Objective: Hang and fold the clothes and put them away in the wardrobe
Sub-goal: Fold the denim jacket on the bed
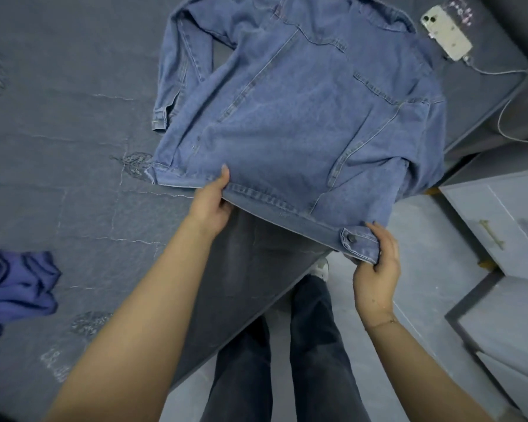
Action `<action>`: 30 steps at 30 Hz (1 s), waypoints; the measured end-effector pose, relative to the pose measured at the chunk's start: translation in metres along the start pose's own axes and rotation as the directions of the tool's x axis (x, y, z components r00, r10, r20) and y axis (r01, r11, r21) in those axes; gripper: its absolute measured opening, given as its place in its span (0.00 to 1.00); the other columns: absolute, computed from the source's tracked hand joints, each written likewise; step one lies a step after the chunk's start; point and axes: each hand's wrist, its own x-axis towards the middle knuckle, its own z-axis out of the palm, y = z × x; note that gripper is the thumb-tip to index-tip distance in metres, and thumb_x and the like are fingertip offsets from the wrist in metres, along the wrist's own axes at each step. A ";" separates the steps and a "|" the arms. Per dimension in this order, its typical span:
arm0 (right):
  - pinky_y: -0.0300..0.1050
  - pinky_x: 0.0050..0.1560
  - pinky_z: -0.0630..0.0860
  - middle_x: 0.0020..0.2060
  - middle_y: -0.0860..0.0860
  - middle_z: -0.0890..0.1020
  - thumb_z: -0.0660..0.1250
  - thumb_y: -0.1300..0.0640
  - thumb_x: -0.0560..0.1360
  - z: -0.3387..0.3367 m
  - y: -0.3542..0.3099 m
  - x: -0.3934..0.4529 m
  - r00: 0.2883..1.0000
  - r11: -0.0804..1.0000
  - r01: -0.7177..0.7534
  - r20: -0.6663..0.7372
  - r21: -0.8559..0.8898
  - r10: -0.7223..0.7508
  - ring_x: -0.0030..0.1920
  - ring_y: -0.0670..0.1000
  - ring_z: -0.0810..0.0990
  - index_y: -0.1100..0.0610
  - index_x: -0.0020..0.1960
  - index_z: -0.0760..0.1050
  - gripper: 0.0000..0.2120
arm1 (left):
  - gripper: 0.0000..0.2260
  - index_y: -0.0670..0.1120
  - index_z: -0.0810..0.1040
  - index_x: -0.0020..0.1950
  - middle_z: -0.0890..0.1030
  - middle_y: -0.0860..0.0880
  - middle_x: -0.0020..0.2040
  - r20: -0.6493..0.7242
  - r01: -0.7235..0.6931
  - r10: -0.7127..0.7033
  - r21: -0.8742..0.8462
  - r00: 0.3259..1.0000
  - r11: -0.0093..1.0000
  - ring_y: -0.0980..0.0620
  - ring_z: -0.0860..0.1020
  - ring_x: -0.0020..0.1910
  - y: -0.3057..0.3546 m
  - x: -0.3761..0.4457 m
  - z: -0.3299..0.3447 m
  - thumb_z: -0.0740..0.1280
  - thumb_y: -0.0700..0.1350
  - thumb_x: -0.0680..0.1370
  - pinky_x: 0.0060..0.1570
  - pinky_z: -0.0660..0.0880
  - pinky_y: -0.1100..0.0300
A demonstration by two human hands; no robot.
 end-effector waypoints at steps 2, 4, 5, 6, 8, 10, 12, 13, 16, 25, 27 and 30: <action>0.61 0.69 0.67 0.65 0.57 0.74 0.52 0.79 0.67 -0.001 -0.005 -0.015 0.998 0.983 -0.061 -0.023 0.175 0.066 0.67 0.58 0.72 0.59 0.66 0.72 0.32 | 0.15 0.42 0.75 0.66 0.80 0.45 0.63 0.049 -0.164 0.165 -0.019 0.985 0.986 0.49 0.81 0.57 0.016 -0.010 0.008 0.67 0.42 0.79 0.55 0.80 0.54; 0.66 0.67 0.68 0.65 0.59 0.74 0.53 0.75 0.70 0.009 -0.010 -0.038 0.985 0.925 -0.167 0.013 0.340 0.173 0.65 0.61 0.73 0.60 0.67 0.69 0.28 | 0.17 0.42 0.74 0.68 0.80 0.46 0.63 0.100 -0.289 0.289 -0.007 0.952 0.957 0.49 0.80 0.60 0.027 -0.019 0.008 0.68 0.41 0.79 0.59 0.78 0.52; 0.65 0.68 0.68 0.65 0.61 0.73 0.54 0.74 0.71 0.017 -0.012 -0.049 0.978 0.904 -0.207 0.045 0.373 0.205 0.65 0.62 0.73 0.62 0.68 0.68 0.26 | 0.18 0.42 0.73 0.68 0.80 0.46 0.63 0.102 -0.321 0.319 0.000 0.942 0.947 0.49 0.80 0.60 0.029 -0.021 0.005 0.68 0.40 0.79 0.59 0.77 0.52; 0.61 0.69 0.68 0.66 0.62 0.72 0.55 0.75 0.73 0.026 -0.011 -0.058 0.971 0.902 -0.240 0.088 0.359 0.223 0.65 0.62 0.72 0.62 0.68 0.67 0.25 | 0.18 0.41 0.73 0.68 0.80 0.45 0.63 0.069 -0.327 0.326 0.008 0.943 0.945 0.49 0.80 0.61 0.028 -0.022 0.000 0.68 0.40 0.79 0.59 0.77 0.52; 0.55 0.72 0.64 0.70 0.62 0.68 0.57 0.79 0.74 0.042 -0.004 -0.067 0.935 0.918 -0.309 0.255 0.247 0.246 0.69 0.60 0.69 0.63 0.70 0.64 0.27 | 0.19 0.40 0.72 0.70 0.79 0.44 0.65 -0.062 -0.264 0.266 0.030 0.962 0.964 0.47 0.79 0.62 0.019 -0.019 -0.018 0.67 0.39 0.79 0.60 0.77 0.52; 0.51 0.75 0.60 0.76 0.56 0.59 0.62 0.77 0.74 0.048 0.004 -0.068 0.799 0.895 -0.440 0.490 0.078 0.350 0.76 0.55 0.59 0.62 0.75 0.60 0.33 | 0.19 0.40 0.71 0.71 0.77 0.44 0.66 -0.175 -0.119 0.136 0.103 0.975 0.988 0.47 0.77 0.62 -0.001 -0.016 -0.036 0.66 0.40 0.80 0.60 0.75 0.52; 0.39 0.72 0.59 0.77 0.53 0.55 0.63 0.76 0.74 0.044 0.012 -0.062 0.720 0.890 -0.455 0.576 -0.029 0.387 0.76 0.49 0.56 0.60 0.75 0.62 0.32 | 0.20 0.40 0.70 0.71 0.77 0.43 0.66 -0.255 0.034 0.027 0.231 0.966 0.972 0.48 0.77 0.59 -0.028 -0.018 -0.052 0.67 0.42 0.79 0.61 0.74 0.51; 0.36 0.69 0.62 0.75 0.53 0.59 0.62 0.76 0.74 0.039 0.016 -0.056 0.743 0.905 -0.423 0.557 -0.040 0.372 0.74 0.50 0.60 0.61 0.72 0.66 0.29 | 0.21 0.40 0.70 0.70 0.77 0.42 0.66 -0.291 0.076 0.014 0.293 0.957 0.953 0.48 0.77 0.58 -0.044 -0.021 -0.056 0.68 0.42 0.79 0.63 0.73 0.50; 0.51 0.67 0.70 0.64 0.54 0.73 0.60 0.73 0.77 0.015 0.027 -0.028 0.842 0.931 -0.360 0.409 -0.062 0.353 0.66 0.56 0.72 0.59 0.62 0.75 0.17 | 0.23 0.40 0.68 0.70 0.78 0.44 0.63 -0.367 0.107 0.048 0.391 0.929 0.914 0.48 0.76 0.59 -0.090 -0.042 -0.052 0.71 0.43 0.77 0.64 0.70 0.51; 0.54 0.59 0.74 0.60 0.60 0.78 0.62 0.66 0.79 -0.051 0.058 0.112 0.730 0.822 -0.567 0.429 -0.056 0.533 0.52 0.54 0.75 0.63 0.65 0.73 0.15 | 0.13 0.46 0.70 0.42 0.73 0.49 0.30 -0.460 0.289 -0.148 0.254 0.876 0.923 0.55 0.69 0.22 -0.204 -0.082 0.007 0.70 0.51 0.77 0.20 0.62 0.67; 0.55 0.60 0.74 0.59 0.59 0.76 0.63 0.64 0.79 -0.062 0.060 0.145 0.707 0.767 -0.641 0.412 0.032 0.574 0.55 0.55 0.75 0.62 0.69 0.68 0.18 | 0.12 0.46 0.72 0.43 0.74 0.50 0.27 -0.425 0.335 -0.271 0.083 0.864 0.939 0.57 0.71 0.18 -0.223 -0.083 0.025 0.68 0.53 0.78 0.18 0.60 0.69; 0.59 0.64 0.73 0.59 0.60 0.73 0.70 0.63 0.76 -0.076 0.065 0.187 0.854 0.888 -0.459 0.280 0.008 0.439 0.61 0.59 0.74 0.62 0.69 0.63 0.26 | 0.15 0.44 0.75 0.58 0.82 0.43 0.50 -0.364 0.296 -0.371 -0.244 0.855 0.923 0.56 0.80 0.24 -0.249 -0.081 0.055 0.66 0.53 0.79 0.19 0.67 0.70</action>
